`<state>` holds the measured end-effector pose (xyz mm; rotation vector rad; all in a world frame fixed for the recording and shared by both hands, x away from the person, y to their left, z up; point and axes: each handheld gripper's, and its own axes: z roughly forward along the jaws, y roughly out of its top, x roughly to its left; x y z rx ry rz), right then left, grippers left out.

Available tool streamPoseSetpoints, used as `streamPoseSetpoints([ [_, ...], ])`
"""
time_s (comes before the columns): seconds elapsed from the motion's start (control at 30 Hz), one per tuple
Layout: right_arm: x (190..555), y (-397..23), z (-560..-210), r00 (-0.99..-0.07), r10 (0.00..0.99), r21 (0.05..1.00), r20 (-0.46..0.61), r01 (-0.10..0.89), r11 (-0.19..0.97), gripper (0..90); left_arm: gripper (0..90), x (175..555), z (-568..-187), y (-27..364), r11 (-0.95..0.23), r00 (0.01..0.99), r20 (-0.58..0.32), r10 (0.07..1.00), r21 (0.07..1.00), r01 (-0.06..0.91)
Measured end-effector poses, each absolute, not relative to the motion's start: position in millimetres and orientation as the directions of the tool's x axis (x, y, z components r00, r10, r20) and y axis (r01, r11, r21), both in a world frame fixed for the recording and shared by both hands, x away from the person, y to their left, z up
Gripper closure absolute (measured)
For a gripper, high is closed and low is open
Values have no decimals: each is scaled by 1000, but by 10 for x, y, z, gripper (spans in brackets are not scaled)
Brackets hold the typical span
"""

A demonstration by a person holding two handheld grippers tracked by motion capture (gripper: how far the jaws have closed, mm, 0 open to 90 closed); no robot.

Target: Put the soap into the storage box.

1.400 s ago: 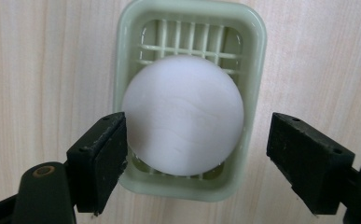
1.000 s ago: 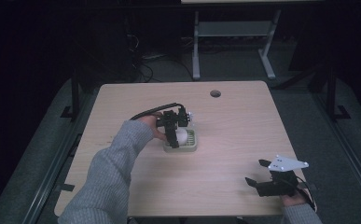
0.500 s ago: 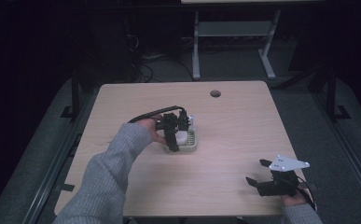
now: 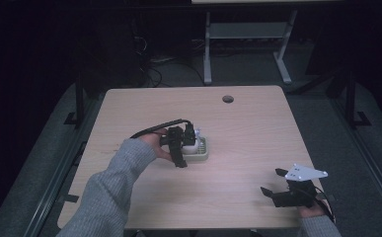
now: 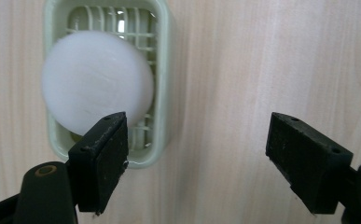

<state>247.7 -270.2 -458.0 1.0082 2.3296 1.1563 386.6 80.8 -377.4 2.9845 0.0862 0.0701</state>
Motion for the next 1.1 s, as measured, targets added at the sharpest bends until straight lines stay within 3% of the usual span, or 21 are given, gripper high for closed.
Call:
streamPoseSetpoints([
  [1.1, 2478, -2688, -4596, -681, 732, 787, 3, 453, 419, 137, 208, 3371, -3910, 1224, -975, 994, 68, 87, 210, 71],
])
